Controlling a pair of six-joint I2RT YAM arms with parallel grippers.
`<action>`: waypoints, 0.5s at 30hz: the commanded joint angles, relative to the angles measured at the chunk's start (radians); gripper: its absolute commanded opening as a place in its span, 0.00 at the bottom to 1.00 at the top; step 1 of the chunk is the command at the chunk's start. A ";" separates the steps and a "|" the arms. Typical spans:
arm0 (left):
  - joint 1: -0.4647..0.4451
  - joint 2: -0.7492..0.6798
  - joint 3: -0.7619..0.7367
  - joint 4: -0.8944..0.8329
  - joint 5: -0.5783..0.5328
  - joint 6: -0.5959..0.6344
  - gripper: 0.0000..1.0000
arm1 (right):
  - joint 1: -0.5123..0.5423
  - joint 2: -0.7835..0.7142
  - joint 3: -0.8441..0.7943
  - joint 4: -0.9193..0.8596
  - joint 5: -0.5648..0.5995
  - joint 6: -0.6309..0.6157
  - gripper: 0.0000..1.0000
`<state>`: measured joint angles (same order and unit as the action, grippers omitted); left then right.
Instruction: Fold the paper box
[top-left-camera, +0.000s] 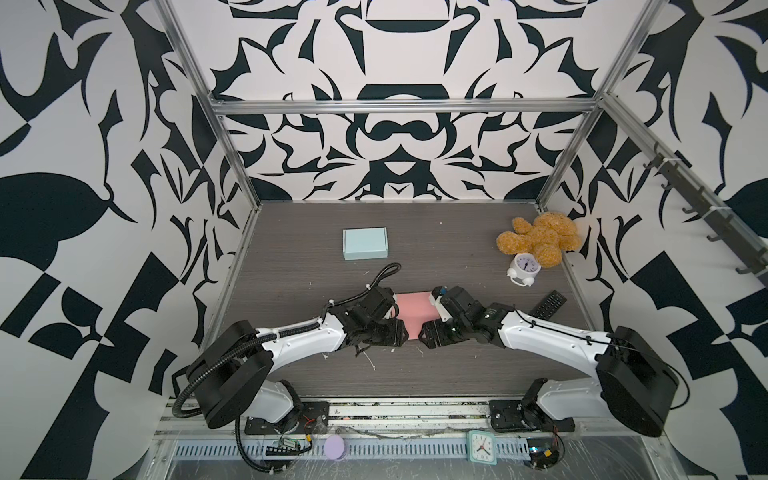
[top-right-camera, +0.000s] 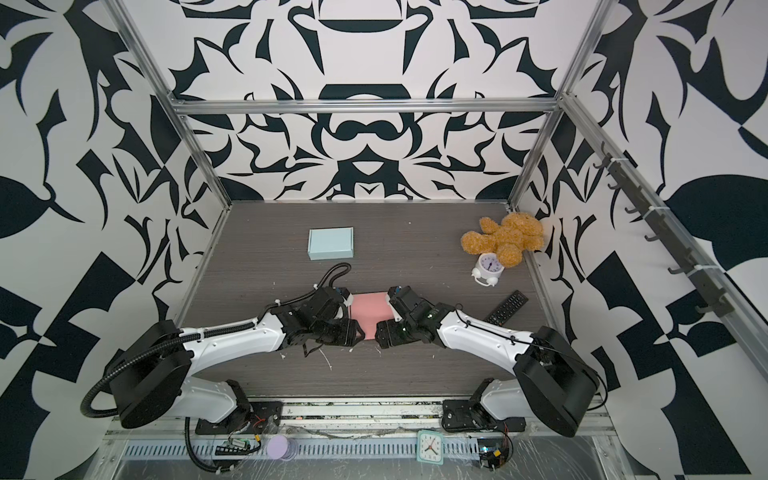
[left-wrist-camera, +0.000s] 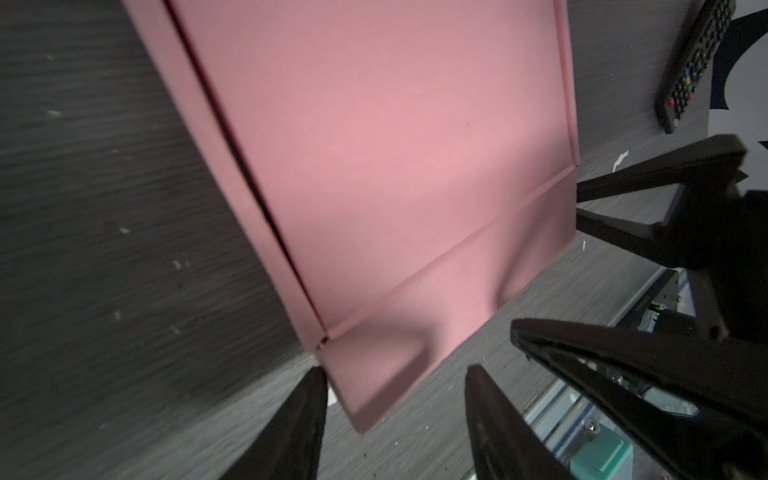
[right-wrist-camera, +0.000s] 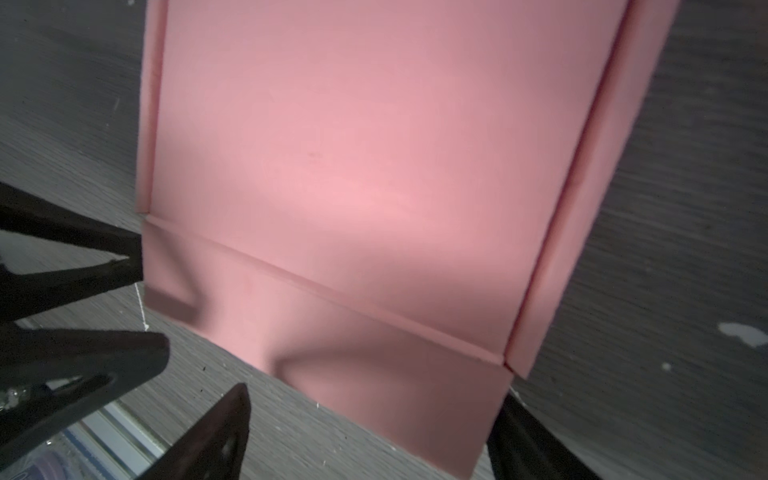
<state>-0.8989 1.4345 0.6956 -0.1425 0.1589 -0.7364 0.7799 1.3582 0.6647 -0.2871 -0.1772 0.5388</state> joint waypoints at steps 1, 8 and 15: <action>-0.004 0.026 -0.012 0.034 -0.012 0.001 0.54 | 0.005 0.022 0.019 0.029 0.017 -0.013 0.85; -0.003 0.053 -0.007 0.058 -0.015 0.015 0.52 | 0.005 0.037 0.028 0.029 0.039 -0.026 0.84; -0.004 0.059 -0.007 0.063 -0.040 0.026 0.50 | 0.005 0.036 0.034 0.019 0.043 -0.036 0.84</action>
<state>-0.8989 1.4822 0.6952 -0.1055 0.1375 -0.7235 0.7799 1.4025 0.6666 -0.2760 -0.1509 0.5198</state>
